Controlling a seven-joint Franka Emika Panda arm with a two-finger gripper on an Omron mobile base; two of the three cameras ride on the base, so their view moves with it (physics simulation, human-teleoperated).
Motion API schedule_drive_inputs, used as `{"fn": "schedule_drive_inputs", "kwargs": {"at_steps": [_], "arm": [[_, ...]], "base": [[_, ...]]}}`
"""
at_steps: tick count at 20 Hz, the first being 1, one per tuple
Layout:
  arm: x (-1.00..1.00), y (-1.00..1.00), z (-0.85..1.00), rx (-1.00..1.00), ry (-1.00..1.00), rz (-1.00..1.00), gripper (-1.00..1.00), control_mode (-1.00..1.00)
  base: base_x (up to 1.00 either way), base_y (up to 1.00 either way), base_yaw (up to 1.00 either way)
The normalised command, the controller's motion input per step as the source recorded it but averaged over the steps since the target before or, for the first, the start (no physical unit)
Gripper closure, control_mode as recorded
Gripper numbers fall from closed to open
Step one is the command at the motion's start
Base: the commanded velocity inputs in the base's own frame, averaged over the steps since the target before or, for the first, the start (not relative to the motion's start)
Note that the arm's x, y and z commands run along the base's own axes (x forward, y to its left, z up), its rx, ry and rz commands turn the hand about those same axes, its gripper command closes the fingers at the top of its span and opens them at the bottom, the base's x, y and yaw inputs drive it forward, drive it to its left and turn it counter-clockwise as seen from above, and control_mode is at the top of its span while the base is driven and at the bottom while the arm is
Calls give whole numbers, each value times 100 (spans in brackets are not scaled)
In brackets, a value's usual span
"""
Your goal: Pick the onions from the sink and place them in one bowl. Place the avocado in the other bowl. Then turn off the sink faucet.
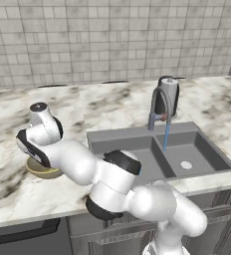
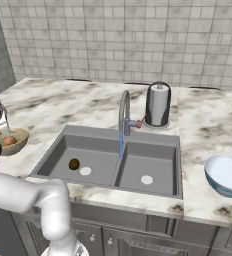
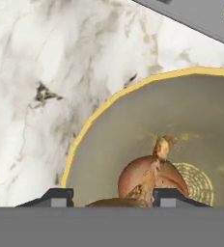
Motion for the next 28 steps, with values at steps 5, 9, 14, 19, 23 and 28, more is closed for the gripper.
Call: {"fn": "schedule_drive_inputs", "kwargs": {"at_steps": [5, 9, 14, 19, 23, 28], "arm": [[-67, -21, 20, 0, 0, -14, -100, -100], [-67, -41, 2, 0, 0, -12, -100, -100], [-84, -89, 7, 0, 0, -5, -100, -100], [-75, -100, 0, 2, 0, 0, -100, -100], [-51, -100, 0, 2, -1, 3, -100, -100], [-7, -100, 0, 0, -1, 18, -100, -100]], "base": [[0, 0, 0], [0, 0, 0], [0, 0, 0], [0, 0, 0], [0, 0, 0], [0, 0, 0]]}}
